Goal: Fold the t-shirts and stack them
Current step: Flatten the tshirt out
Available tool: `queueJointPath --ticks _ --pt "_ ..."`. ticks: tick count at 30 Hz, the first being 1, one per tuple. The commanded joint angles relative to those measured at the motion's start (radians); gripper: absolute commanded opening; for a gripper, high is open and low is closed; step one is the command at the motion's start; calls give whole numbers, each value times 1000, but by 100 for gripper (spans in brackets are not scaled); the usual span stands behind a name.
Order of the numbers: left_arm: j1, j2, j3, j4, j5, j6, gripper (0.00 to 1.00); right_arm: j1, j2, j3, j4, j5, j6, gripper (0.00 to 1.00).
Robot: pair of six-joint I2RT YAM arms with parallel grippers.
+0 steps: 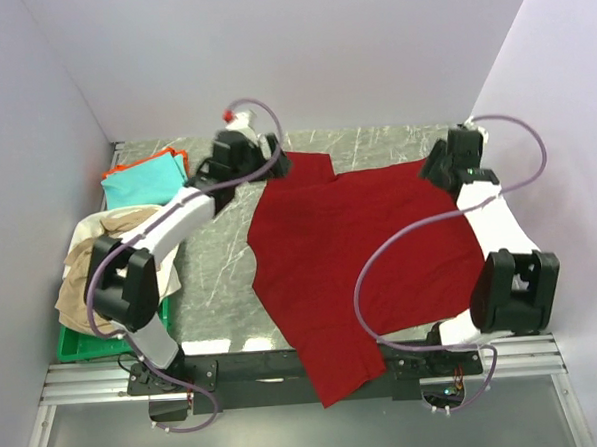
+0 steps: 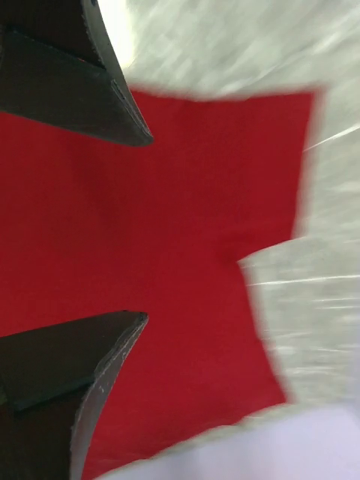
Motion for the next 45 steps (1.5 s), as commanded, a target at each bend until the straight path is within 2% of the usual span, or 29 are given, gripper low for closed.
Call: queueJointPath --ticks 1,5,9,17,30,45 --pt "-63 27 -65 -4 32 -85 95 3 -95 -109 34 -88 39 68" --pt "-85 40 -155 59 100 -135 95 4 -165 -255 86 -133 62 68" --pt "-85 66 -211 92 135 -174 95 5 -161 -313 112 -186 79 68" --pt "-79 149 -206 12 94 -153 96 20 -90 -390 184 -245 99 66" --pt "30 218 -219 -31 78 -119 96 129 6 -355 172 -210 87 63" --pt "134 346 -6 -154 69 -25 96 283 168 -234 129 -167 119 62"
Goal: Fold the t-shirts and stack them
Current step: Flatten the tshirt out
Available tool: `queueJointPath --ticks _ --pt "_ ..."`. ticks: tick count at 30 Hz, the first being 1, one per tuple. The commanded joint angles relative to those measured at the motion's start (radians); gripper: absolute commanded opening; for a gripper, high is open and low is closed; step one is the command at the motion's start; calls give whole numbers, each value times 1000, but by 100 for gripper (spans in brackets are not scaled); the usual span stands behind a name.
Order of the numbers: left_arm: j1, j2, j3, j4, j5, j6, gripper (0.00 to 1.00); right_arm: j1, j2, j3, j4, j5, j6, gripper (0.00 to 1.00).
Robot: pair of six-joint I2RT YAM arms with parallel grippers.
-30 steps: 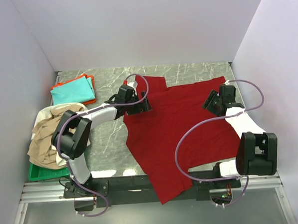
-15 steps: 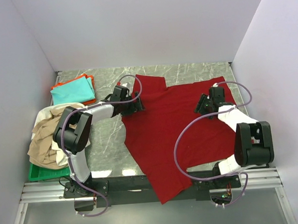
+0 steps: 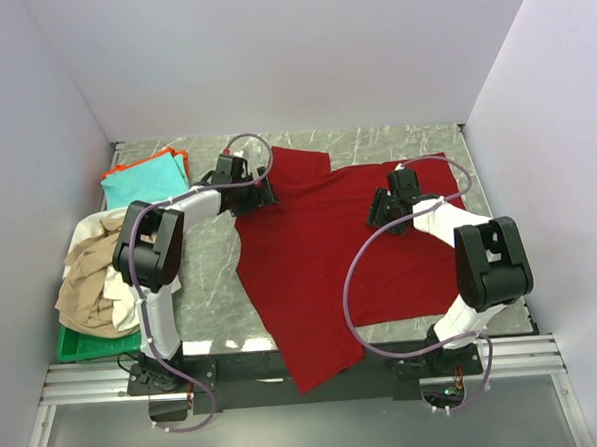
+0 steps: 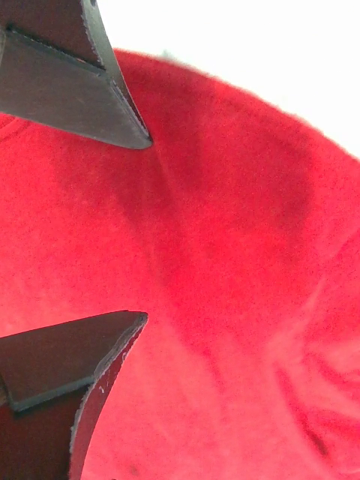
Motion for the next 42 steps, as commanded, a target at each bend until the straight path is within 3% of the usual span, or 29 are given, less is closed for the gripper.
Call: queueJointPath --ticks 1,7,12,21,29,42 --pt "35 57 75 -91 -31 58 96 27 27 59 -11 21 17 63" --pt "46 80 191 -157 -56 94 94 62 38 82 -7 6 31 63" --pt "6 -2 221 -200 -120 117 94 83 15 97 -19 -2 37 63" --pt "-84 -148 -8 -149 -129 69 95 102 -8 92 -31 7 29 63" --pt "-91 -81 -80 -171 -51 100 95 137 65 125 -44 6 20 63" --pt "1 34 0 -221 -54 144 96 174 184 209 -60 -28 39 63"
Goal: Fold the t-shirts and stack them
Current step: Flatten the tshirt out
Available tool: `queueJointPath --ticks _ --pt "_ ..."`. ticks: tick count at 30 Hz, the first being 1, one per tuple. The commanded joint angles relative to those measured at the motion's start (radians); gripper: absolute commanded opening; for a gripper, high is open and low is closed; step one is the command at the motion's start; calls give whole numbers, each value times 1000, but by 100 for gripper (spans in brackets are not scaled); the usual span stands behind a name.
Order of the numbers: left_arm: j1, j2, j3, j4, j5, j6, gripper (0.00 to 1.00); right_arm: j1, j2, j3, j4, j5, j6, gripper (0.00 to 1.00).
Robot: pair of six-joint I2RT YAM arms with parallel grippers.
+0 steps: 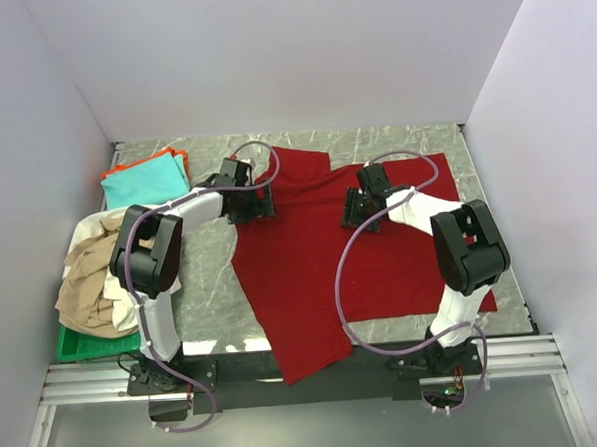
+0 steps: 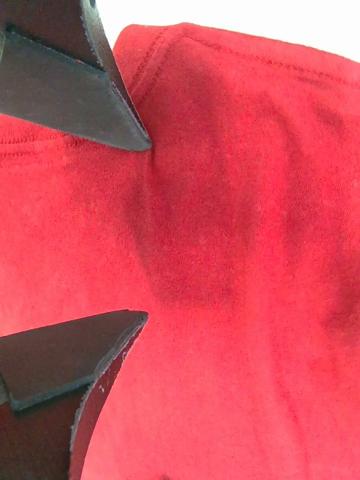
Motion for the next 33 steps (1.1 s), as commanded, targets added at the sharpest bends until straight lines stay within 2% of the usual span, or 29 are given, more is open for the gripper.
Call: queueJointPath --ticks 1,20,26,33 --pt "39 83 17 -59 -5 42 96 12 38 58 -13 -11 11 63" --pt "112 226 221 -134 48 79 96 26 170 216 -74 -37 19 63" --pt "114 244 297 -180 -11 88 95 26 194 288 -97 -47 5 62" --pt "108 129 287 -183 -46 81 95 29 112 340 -146 -34 -15 63"
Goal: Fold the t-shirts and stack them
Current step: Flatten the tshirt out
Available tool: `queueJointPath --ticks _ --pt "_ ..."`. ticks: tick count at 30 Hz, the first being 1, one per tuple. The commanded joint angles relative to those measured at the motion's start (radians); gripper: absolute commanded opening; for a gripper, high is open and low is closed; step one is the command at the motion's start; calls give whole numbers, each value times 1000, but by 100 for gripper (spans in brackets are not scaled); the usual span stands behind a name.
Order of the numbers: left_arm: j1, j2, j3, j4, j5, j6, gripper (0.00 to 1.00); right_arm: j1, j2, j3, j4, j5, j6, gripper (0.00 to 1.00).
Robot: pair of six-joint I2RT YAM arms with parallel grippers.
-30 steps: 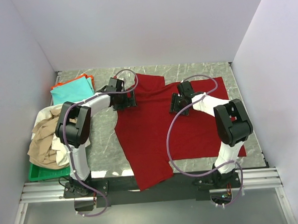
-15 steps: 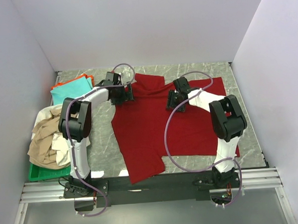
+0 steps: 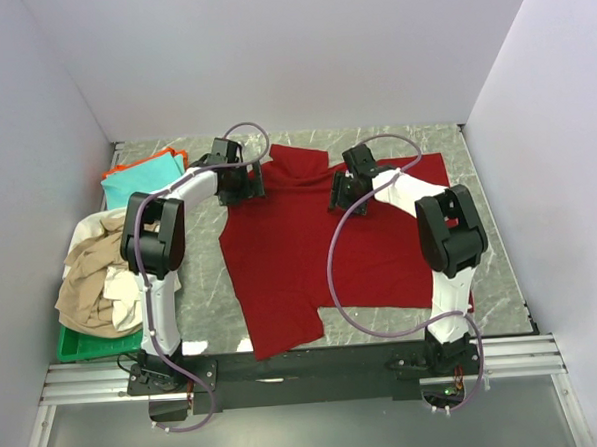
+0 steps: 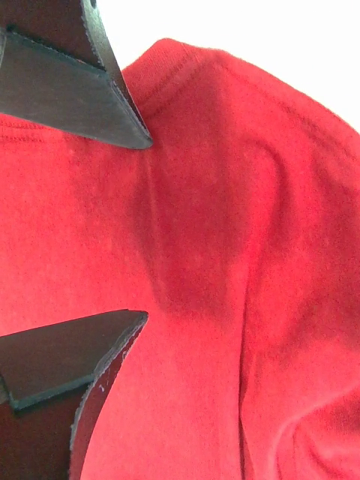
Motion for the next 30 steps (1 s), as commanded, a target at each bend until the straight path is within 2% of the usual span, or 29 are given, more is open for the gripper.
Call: queueJointPath --ticks 1,7,10,14,21,30 --pt "0 -91 -32 -54 -70 19 95 8 -89 34 -38 25 -20 62" --pt "-26 -225 -182 -13 -78 -9 95 -12 -200 -57 -50 112 -16 63" --pt "-44 -269 -301 36 -80 -30 95 -41 -237 -141 -32 115 -6 63" --pt "-70 -296 -360 76 -96 -50 95 -96 -290 -281 11 115 -12 63" --pt "-103 -316 -355 92 -139 -68 95 -202 -327 -370 54 109 -28 63" --pt "-106 -253 -308 98 -139 -68 95 -239 -274 -371 74 102 -36 63"
